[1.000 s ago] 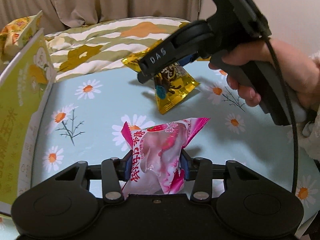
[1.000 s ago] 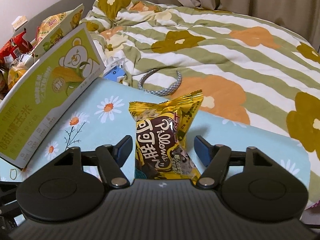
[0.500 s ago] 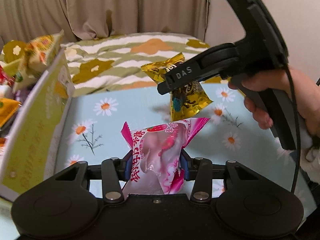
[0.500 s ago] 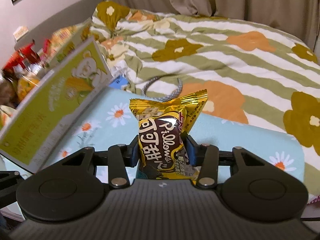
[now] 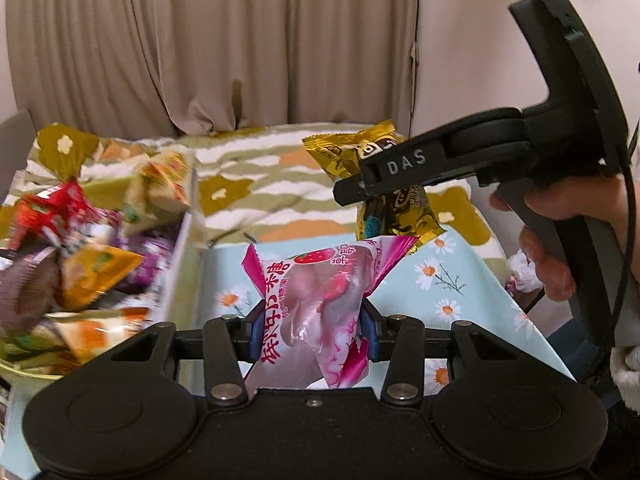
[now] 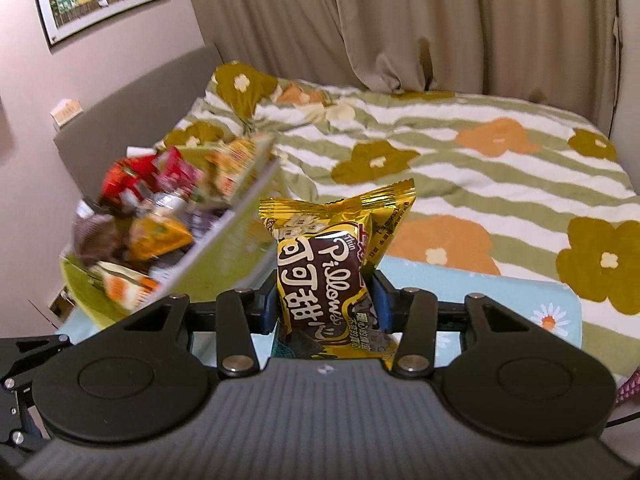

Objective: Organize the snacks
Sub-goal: 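Carry the pink bag and gold Pillows bag toward the yellow box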

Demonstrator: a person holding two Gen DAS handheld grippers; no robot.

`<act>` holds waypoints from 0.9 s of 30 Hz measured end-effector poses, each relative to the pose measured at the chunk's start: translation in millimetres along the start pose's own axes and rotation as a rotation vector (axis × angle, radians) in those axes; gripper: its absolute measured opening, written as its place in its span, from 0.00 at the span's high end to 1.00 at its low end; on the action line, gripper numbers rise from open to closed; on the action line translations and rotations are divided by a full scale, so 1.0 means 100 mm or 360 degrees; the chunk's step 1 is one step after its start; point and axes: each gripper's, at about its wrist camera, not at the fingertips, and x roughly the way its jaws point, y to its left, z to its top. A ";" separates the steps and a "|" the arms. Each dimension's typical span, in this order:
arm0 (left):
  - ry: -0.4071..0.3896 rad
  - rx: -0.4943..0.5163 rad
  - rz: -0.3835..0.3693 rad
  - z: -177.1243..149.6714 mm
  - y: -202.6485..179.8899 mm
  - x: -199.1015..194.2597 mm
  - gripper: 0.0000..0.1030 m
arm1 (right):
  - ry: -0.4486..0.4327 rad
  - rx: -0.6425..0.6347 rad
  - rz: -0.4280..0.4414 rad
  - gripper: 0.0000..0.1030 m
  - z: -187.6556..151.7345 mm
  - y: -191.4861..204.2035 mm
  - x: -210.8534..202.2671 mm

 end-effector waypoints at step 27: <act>-0.0197 -0.0048 0.0149 0.38 1.58 -0.64 0.52 | -0.0193 -0.0042 -0.0104 0.41 0.42 1.75 -0.13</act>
